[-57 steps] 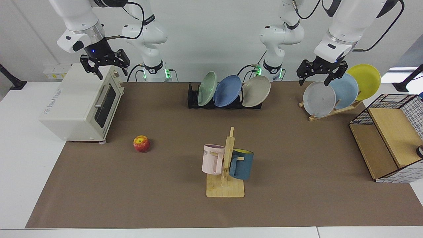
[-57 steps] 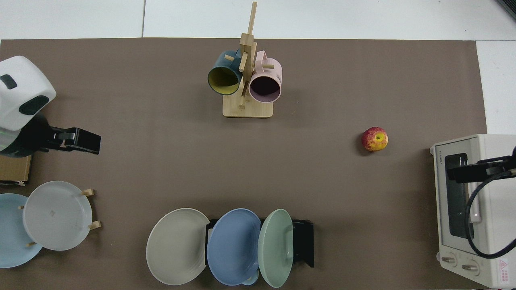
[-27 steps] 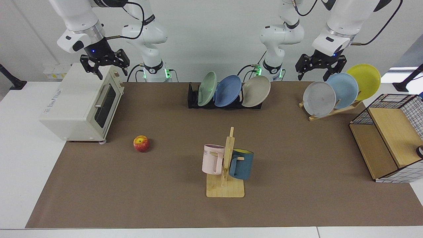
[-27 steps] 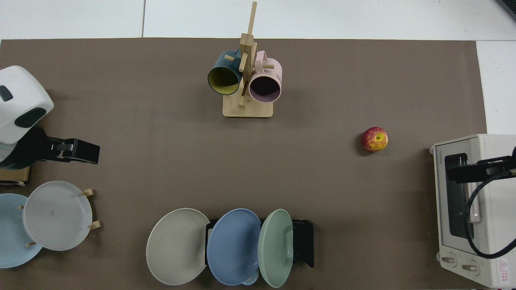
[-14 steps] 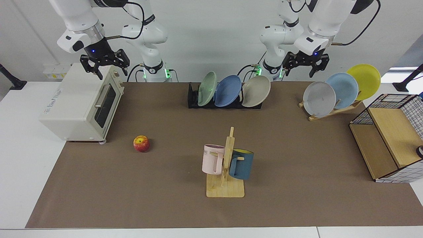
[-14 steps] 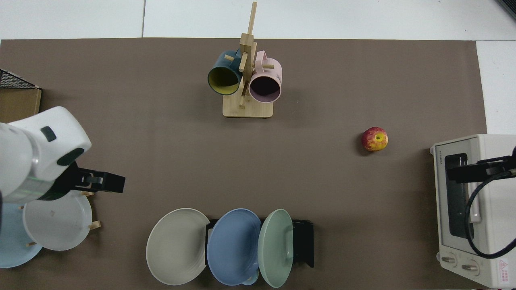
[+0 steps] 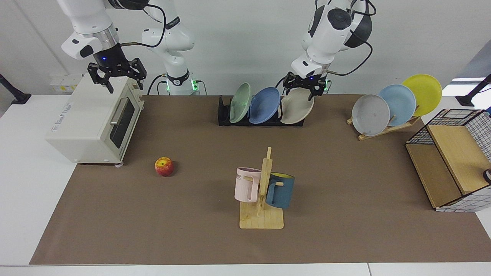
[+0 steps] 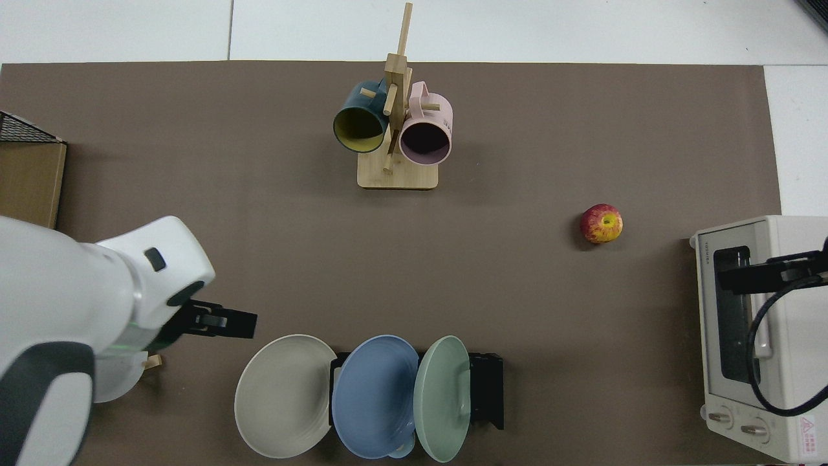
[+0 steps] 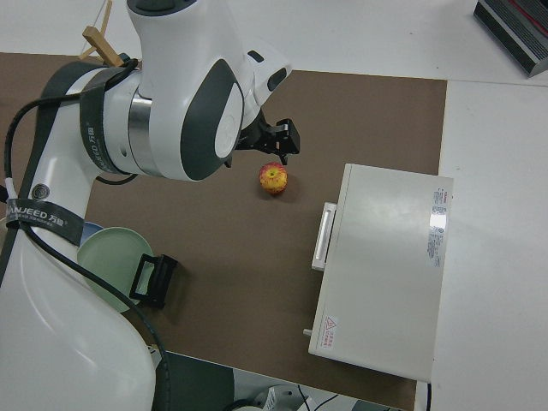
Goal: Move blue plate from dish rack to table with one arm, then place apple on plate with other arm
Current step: 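Reach the left gripper toward the blue plate while the right gripper reaches the apple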
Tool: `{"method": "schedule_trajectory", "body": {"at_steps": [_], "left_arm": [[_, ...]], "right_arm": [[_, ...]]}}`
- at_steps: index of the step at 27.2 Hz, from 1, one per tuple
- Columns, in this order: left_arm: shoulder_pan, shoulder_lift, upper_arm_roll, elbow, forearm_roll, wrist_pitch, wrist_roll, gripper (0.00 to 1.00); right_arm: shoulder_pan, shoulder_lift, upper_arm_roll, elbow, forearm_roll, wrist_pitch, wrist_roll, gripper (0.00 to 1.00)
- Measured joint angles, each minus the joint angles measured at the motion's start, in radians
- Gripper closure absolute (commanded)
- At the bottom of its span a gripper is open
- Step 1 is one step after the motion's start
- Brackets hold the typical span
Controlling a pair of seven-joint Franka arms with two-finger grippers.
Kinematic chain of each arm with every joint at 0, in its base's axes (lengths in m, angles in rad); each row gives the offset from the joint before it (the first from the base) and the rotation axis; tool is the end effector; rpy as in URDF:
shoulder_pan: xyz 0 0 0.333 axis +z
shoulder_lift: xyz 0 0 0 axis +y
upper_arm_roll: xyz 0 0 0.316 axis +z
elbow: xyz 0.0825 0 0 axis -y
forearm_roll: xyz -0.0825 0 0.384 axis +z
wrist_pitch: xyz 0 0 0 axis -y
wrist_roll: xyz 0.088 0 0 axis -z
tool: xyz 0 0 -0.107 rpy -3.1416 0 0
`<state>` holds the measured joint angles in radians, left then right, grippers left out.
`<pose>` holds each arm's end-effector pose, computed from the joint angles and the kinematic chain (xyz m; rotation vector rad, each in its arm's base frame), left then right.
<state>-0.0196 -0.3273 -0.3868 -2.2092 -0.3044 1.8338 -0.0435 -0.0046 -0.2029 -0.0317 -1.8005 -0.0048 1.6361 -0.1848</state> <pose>0.4046 -0.2132 0.4977 2.9628 -0.3731 -0.1486 0.4949 -0.0200 0.6277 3.1296 0.2340 0.0602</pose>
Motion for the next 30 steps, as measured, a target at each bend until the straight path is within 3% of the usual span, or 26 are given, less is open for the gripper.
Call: {"method": "schedule_trajectory", "body": {"at_steps": [9, 19, 26, 30], "left_arm": [[0.002, -0.007, -0.082, -0.124, -0.1, 0.116, -0.003, 0.0], [0.019, -0.008, -0.2, -0.203, -0.122, 0.271, -0.081, 0.01], [0.022, -0.02, -0.264, -0.25, -0.123, 0.35, -0.125, 0.45], [0.024, -0.031, -0.265, -0.259, -0.123, 0.351, -0.124, 0.61]], "right_arm": [[0.02, 0.058, 0.01, -0.074, -0.003, 0.171, 0.052, 0.0], [0.036, 0.23, 0.011, -0.087, -0.002, 0.376, 0.067, 0.0], [0.056, 0.364, 0.013, -0.087, 0.0, 0.513, 0.076, 0.0], [0.08, 0.416, 0.014, -0.087, 0.0, 0.576, 0.099, 0.0]]}}
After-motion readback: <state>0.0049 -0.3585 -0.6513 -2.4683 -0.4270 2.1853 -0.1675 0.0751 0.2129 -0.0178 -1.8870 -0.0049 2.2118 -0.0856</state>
